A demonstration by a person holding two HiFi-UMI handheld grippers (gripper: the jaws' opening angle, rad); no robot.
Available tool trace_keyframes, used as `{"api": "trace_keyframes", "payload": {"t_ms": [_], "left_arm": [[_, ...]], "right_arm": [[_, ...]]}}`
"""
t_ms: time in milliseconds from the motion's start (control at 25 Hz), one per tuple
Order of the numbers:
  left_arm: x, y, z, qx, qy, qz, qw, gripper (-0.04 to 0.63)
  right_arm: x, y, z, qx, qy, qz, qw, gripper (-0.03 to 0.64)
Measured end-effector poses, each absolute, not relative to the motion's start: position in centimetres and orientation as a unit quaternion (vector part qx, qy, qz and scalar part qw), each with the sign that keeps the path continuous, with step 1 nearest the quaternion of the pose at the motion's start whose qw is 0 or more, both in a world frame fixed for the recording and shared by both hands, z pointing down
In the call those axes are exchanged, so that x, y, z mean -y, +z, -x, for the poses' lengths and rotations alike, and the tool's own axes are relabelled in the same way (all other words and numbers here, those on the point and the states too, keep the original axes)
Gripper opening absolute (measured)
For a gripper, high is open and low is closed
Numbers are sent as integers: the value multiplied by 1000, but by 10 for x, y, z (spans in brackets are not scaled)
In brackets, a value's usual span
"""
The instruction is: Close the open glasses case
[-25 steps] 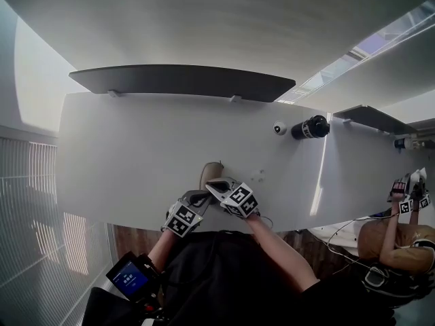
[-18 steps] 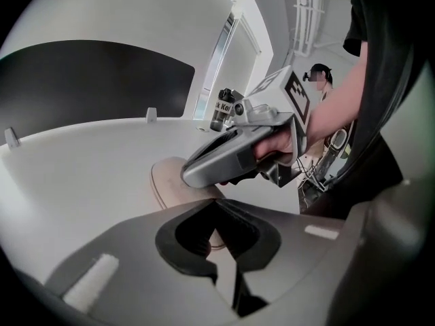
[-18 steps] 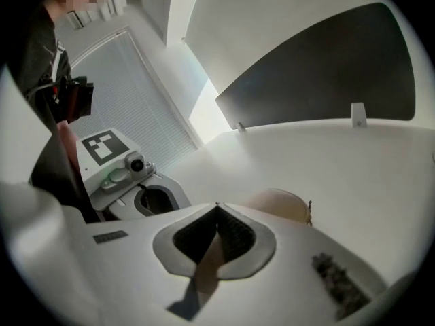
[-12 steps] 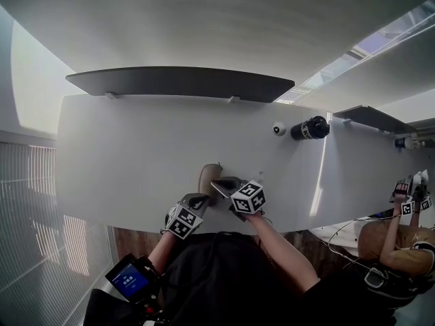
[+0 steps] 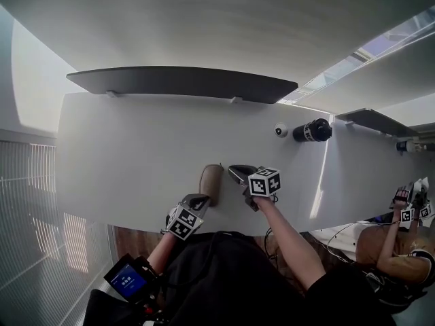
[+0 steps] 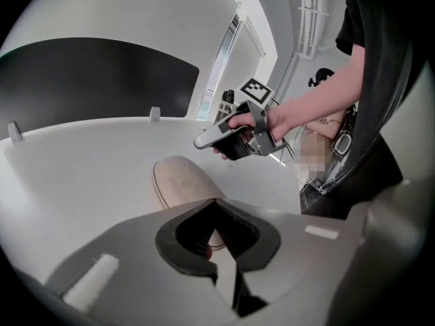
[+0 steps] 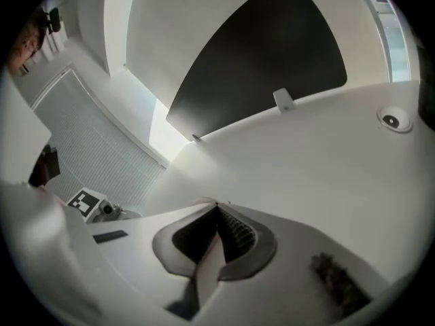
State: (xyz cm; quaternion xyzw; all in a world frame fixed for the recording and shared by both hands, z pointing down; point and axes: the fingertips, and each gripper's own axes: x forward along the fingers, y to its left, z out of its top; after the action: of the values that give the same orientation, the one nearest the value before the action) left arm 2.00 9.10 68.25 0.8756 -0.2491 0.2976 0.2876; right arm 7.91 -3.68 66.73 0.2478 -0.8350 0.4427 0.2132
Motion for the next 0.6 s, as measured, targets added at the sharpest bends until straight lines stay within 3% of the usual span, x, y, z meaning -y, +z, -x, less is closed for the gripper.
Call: {"api": "trace_keyframes", "payload": {"t_ms": [160,360,480,600], "left_arm": [[-88,681,-20,259,295,-873,290,6],[-88,681,-22,268,297,-871,285,6],[-88,681,-23,264,301,-873,278,6],[-91,681,-23,256,308,-876,269,6]], "right_arm": [[5,681,-79,821,465,-260,204,6],[26,707,-91,734,602,-264,171,6],[54,708,-82,722,616,-229,213,8],[64,699,-65,784,513,-155,312,54]]}}
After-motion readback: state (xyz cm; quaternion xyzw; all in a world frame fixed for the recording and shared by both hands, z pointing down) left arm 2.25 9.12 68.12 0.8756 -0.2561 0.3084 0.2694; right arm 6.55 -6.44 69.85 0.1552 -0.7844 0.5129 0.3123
